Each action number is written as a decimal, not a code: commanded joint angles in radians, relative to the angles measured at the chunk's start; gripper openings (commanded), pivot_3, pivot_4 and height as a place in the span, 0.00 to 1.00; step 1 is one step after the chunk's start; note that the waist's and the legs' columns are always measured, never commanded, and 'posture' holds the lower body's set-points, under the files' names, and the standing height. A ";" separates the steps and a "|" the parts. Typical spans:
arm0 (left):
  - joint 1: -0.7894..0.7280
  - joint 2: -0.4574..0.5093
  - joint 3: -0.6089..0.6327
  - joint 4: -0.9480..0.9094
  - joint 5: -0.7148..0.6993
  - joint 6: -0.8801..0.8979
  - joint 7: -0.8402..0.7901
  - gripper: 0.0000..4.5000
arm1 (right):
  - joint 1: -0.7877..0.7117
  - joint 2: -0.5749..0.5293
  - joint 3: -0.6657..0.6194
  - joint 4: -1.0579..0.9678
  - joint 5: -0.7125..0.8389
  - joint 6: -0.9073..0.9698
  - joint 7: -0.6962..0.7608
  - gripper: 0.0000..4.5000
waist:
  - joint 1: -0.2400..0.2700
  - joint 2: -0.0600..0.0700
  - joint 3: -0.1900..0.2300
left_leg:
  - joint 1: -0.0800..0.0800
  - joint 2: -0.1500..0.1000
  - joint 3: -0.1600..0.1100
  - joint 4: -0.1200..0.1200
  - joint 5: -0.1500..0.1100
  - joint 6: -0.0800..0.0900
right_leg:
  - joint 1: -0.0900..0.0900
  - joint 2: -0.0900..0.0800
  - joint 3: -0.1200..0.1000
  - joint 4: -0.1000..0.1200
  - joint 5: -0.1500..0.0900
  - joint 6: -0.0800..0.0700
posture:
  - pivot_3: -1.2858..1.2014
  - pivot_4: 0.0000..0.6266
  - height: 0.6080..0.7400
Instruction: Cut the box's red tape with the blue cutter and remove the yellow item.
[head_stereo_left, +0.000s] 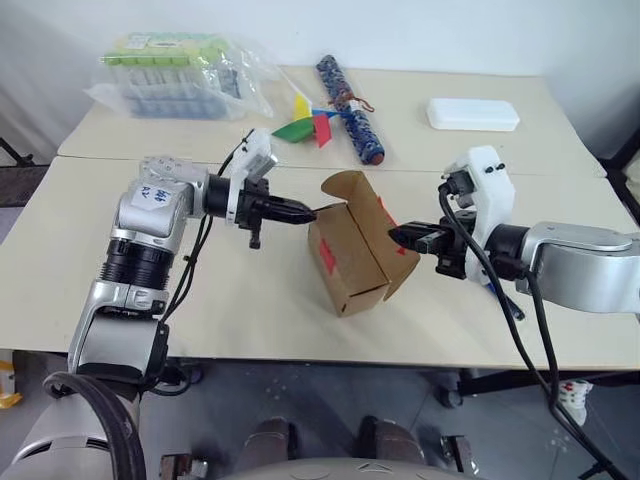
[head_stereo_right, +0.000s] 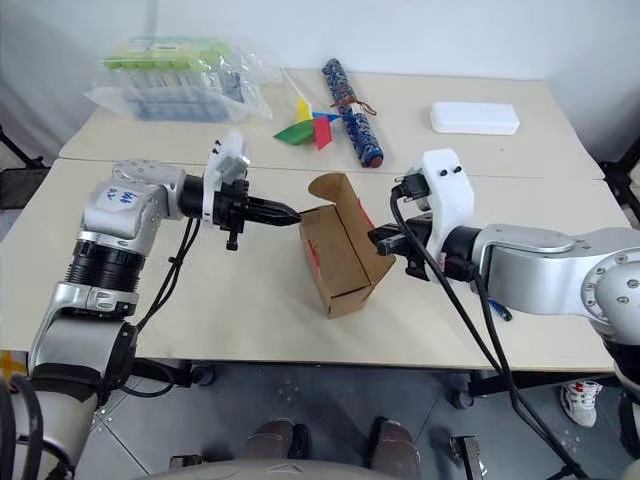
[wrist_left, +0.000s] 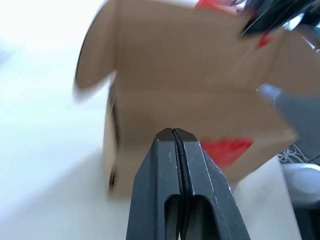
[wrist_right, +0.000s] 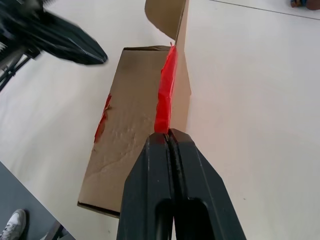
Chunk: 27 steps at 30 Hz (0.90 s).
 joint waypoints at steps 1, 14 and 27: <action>-0.020 -0.016 -0.018 -0.088 -0.016 0.023 0.031 0.00 | -0.004 -0.002 0.007 -0.014 0.019 0.013 -0.001 0.00 | -0.001 0.000 0.000 | 0.000 0.000 0.000 0.000 0.000 0.000 | 0.000 0.000 0.000 0.000 0.000 0.000 | 0.52 0.24 1.00; -0.044 -0.095 -0.197 -0.010 0.108 -0.138 0.060 0.00 | -0.027 0.013 0.015 -0.008 0.019 0.014 -0.016 0.00 | -0.001 0.000 0.000 | 0.001 -0.001 0.001 0.000 0.000 0.000 | 0.000 0.001 0.000 0.000 0.000 0.000 | 0.52 0.24 1.00; -0.032 -0.069 -0.263 0.089 0.211 -0.309 0.002 0.00 | 0.024 -0.028 -0.002 -0.049 0.019 -0.004 -0.024 0.00 | -0.002 0.000 0.000 | 0.001 -0.001 0.001 0.000 0.000 0.000 | 0.001 0.001 0.000 0.000 0.000 0.000 | 0.52 0.24 1.00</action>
